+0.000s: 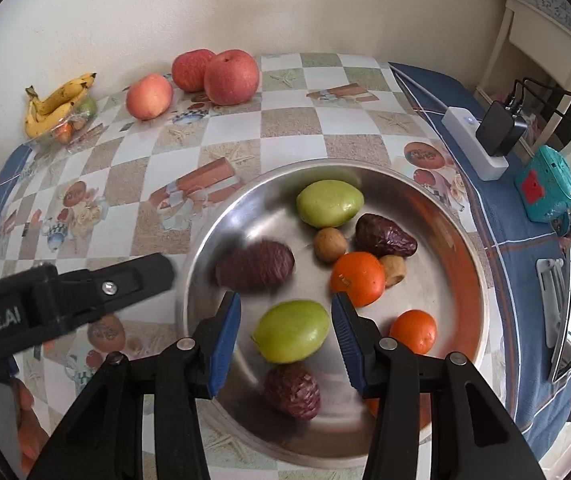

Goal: Organize fruits

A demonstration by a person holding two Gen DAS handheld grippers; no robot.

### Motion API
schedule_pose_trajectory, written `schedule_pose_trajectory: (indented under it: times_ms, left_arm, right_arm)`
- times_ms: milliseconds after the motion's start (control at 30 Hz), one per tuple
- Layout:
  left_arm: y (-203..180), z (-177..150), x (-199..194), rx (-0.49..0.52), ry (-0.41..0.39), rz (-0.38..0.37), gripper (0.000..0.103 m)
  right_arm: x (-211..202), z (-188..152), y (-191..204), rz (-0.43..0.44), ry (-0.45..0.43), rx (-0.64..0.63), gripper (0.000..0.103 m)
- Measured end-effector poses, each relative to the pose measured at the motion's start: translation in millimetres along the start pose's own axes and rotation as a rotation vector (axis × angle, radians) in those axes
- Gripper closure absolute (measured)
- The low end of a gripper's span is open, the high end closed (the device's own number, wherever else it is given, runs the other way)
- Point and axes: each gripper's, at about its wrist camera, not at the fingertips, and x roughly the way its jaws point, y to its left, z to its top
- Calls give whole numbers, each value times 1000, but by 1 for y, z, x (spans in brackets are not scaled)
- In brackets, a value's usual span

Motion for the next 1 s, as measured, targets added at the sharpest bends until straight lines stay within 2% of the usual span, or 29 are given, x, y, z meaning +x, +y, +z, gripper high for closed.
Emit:
schedule_pose_trajectory:
  times_ms: [33,100,133,167,200,233,367,500,1000]
  left_arm:
    - [6,-4,-4,20,-16,90,0]
    - [14,-11,-10,56,-44,213,0]
    - [21,-15,-13,68,-52,265,0]
    - [28,-20,-18,71,-59,307,0]
    - [34,-23,-22,68,-61,321,0]
    - [40,-27,-26,62,-61,328,0]
    - [53,-45,-40,68,-52,347,0]
    - [49,-57,-49,84,-66,357,0]
    - [36,-57,-45,114,-67,490,0]
  right_arm:
    - [-1,-3,3,5,3,-9,53]
    - [-2,-9,7,11,12,-17,41]
    - [-2,-12,10,17,19,-18,31]
    - [-1,-16,12,23,25,-16,27]
    - [-1,-21,14,26,35,-17,22]
    - [-1,-23,16,24,43,-19,21]
    - [-5,-35,22,10,57,-16,21]
    - [-15,-43,20,17,48,22,21]
    - [-26,-43,23,4,12,2,21]
